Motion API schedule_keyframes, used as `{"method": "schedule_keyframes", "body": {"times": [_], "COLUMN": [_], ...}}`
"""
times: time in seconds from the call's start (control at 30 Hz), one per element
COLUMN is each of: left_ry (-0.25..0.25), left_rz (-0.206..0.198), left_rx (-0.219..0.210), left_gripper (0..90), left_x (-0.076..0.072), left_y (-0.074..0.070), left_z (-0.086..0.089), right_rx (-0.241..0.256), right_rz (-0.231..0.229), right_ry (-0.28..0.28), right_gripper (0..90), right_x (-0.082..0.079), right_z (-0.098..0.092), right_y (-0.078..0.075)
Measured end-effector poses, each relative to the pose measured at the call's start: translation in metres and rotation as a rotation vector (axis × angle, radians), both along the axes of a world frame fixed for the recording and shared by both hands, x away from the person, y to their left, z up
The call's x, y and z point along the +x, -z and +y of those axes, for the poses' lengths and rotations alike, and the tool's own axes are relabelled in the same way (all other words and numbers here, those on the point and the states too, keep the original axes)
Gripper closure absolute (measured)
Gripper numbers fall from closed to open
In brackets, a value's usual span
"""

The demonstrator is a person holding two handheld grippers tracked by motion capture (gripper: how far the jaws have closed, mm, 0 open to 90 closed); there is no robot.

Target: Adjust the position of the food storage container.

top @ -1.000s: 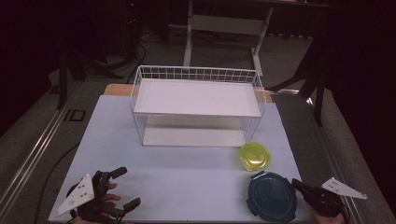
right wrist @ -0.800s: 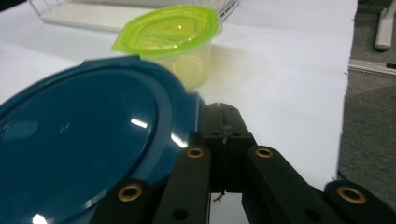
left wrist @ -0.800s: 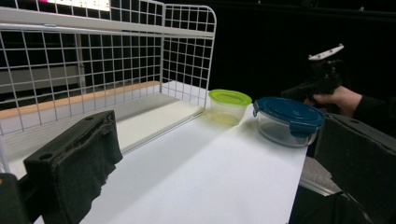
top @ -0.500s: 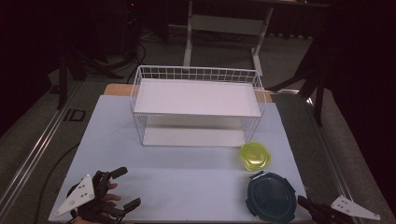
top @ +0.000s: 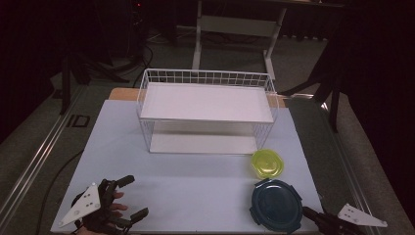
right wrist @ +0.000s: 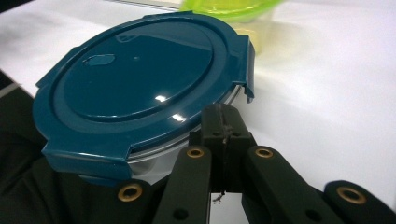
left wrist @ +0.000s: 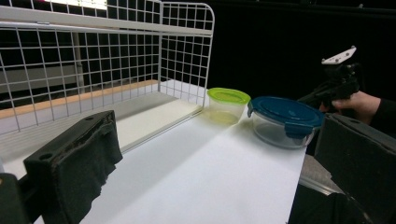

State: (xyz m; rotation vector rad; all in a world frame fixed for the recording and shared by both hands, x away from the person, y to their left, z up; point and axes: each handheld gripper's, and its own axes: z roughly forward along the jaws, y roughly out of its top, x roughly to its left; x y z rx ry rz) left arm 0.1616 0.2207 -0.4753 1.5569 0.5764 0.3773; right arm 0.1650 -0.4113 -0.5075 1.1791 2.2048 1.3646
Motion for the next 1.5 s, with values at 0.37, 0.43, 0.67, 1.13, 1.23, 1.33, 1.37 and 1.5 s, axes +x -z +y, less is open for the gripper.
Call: {"method": "schedule_keyframes", "body": {"times": [0.37,0.43,0.67,1.13,1.23,1.33,1.37,1.5], "left_ry": [0.003,0.003,0.004,0.011,0.011,0.007,0.006,0.007], "left_rz": [0.0,0.0,0.0,0.004,0.003,0.006,0.006,0.007], "left_rx": [-0.004,-0.004,-0.004,-0.006,-0.005,-0.008,-0.008,-0.006], "left_gripper": [0.0,0.0,0.0,0.0,0.0,0.0,0.0,0.0], "left_x": [0.0,0.0,0.0,0.0,0.0,0.0,0.0,0.001], "left_y": [0.0,0.0,0.0,0.001,0.001,0.001,0.001,0.001], "left_z": [0.0,0.0,0.0,0.0,0.0,0.001,0.001,0.001], "right_rx": [0.008,0.011,0.012,0.011,0.016,0.009,0.005,0.015], "right_rz": [0.021,0.027,0.034,0.046,0.054,0.055,0.053,0.055], "right_ry": [-0.118,-0.14,-0.198,-0.311,-0.314,-0.314,-0.315,-0.312], "right_gripper": [90.0,90.0,90.0,90.0,90.0,90.0,90.0,90.0], "right_x": [0.019,0.022,0.033,0.058,0.059,0.051,0.049,0.042], "right_z": [0.029,0.035,0.052,0.097,0.1,0.099,0.098,0.093], "right_y": [0.0,0.0,-0.001,-0.004,-0.004,-0.004,-0.005,-0.005]}}
